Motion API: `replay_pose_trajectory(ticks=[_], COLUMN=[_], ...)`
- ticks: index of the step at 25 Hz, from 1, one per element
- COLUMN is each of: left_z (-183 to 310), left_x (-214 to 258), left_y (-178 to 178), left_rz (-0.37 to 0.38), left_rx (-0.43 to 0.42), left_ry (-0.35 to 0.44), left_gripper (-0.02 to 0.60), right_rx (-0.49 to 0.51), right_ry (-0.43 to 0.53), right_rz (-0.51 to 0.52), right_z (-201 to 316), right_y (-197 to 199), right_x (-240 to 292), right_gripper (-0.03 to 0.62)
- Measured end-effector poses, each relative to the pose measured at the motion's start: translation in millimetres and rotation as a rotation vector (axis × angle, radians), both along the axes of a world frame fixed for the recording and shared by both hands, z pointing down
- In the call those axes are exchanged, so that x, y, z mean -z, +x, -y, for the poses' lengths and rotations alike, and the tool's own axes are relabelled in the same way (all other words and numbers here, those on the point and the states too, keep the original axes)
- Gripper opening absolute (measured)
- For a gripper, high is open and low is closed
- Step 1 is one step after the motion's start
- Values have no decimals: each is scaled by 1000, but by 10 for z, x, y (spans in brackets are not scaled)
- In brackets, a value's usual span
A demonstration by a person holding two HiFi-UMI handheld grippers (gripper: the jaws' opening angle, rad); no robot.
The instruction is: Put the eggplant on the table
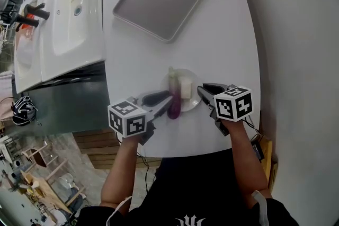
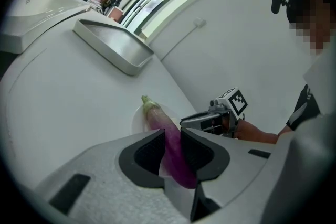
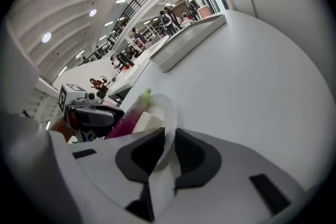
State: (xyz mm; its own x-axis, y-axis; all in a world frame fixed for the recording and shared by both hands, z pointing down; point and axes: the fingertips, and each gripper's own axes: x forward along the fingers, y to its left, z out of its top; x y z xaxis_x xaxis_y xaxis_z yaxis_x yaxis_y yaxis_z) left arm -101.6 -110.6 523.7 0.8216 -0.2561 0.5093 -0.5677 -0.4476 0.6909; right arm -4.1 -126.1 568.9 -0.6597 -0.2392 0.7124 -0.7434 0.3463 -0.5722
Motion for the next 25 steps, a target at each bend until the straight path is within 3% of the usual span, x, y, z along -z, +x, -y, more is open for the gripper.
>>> replay_pose_trajectory(ticks=[7,9,12,15,17,21,25], left_z=[12,11,54,97,-8,-658,-1447], left_x=[7,29,223,664,1039,1503,1548], left_y=[19,13,-78,-282,-368,-249,-124], left_rz=[19,16,-14,-64,-125,-216,-303], left_rx=[-4,-7,24,91,118,48,18], left_ry=[15,33,108,290,410,542,542], left_gripper=[83,83,83,83,83,68,58], right_rx=[140,149,55,-78,-95,-97,-169], right_ry=[183,231,293,338,399,593,730], right_rz=[-215,-225,-45,327,486,546,544], right_z=[50,69,108,21,-187,-852,-1559], right_y=[-12,-21,41,269,511,945,1080], right_x=[30,50,317,977,1501,2423,2953], right_gripper=[67,71,67,53,38,15,8])
